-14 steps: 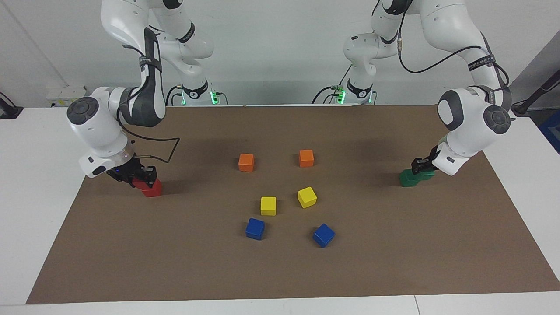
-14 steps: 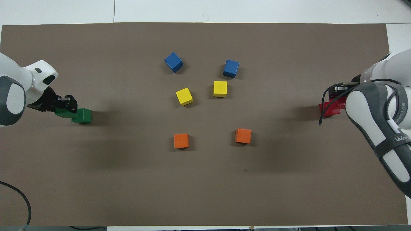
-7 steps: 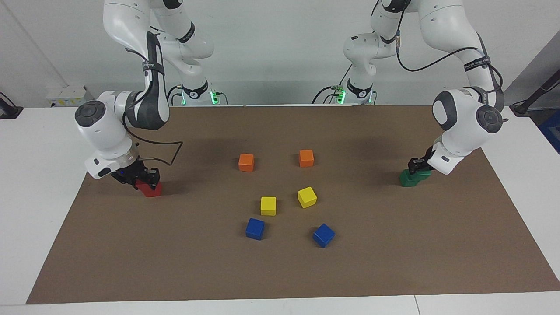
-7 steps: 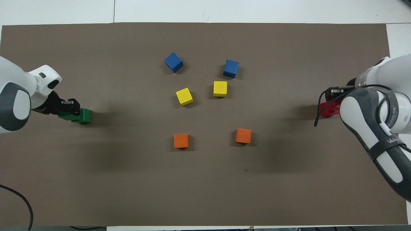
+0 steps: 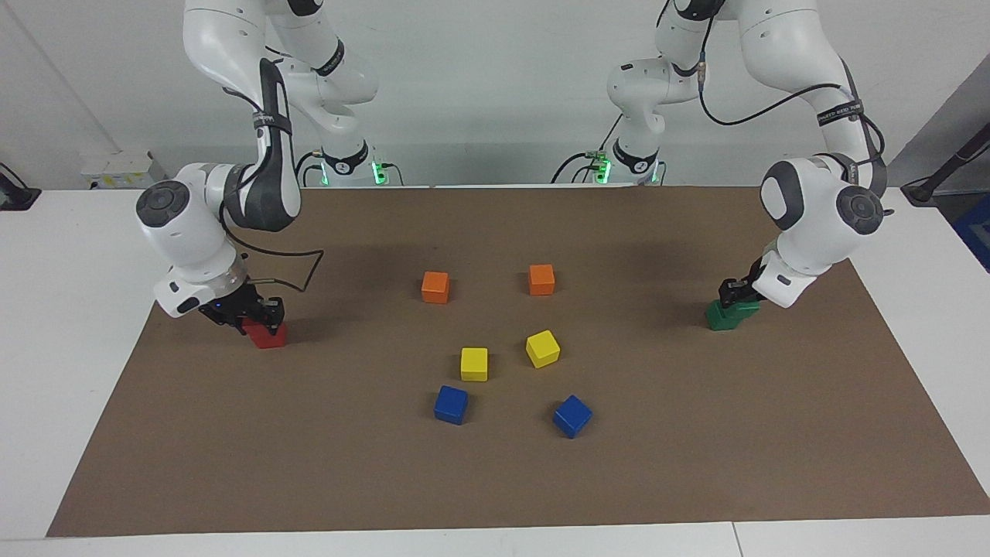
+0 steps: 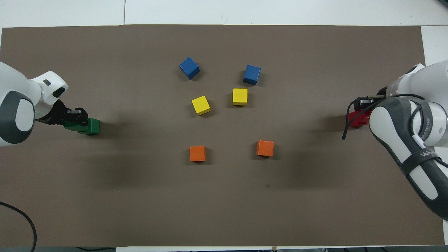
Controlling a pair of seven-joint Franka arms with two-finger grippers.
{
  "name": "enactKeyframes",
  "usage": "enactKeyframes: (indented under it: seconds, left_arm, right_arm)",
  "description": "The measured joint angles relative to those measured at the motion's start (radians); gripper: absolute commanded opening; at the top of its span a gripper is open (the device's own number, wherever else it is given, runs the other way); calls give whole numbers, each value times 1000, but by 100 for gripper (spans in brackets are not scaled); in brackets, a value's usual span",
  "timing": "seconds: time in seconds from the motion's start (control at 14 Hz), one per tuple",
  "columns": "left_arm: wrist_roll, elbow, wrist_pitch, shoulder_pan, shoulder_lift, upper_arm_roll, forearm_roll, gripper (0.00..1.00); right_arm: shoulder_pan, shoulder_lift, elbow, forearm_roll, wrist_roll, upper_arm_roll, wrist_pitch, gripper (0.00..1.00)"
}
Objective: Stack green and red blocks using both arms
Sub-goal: 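Open the left gripper and withdraw while the right gripper releases and withdraws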
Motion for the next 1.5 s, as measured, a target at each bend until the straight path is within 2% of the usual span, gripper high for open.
enactKeyframes:
  seconds: [0.07,0.14,0.21,0.29,1.0,1.5]
  left_arm:
    - [0,-5,6,0,-3,0,0,0]
    - [0,-8,7,0,-4,0,0,33]
    - [0,-9,8,0,-6,-1,0,76]
    - [0,-9,8,-1,-6,-2,0,100]
    - [-2,2,0,-15,-21,-2,0,100]
    - [-2,198,-242,-15,-107,-14,0,100]
  right_arm:
    - [0,0,-3,0,0,0,0,0]
    - [0,0,-7,0,0,0,0,0]
    - [0,0,-11,0,0,0,0,0]
    - [0,0,-14,0,0,0,1,0]
    - [-17,-2,-15,0,-35,-1,1,0]
    - [-17,-2,-15,0,-35,0,1,0]
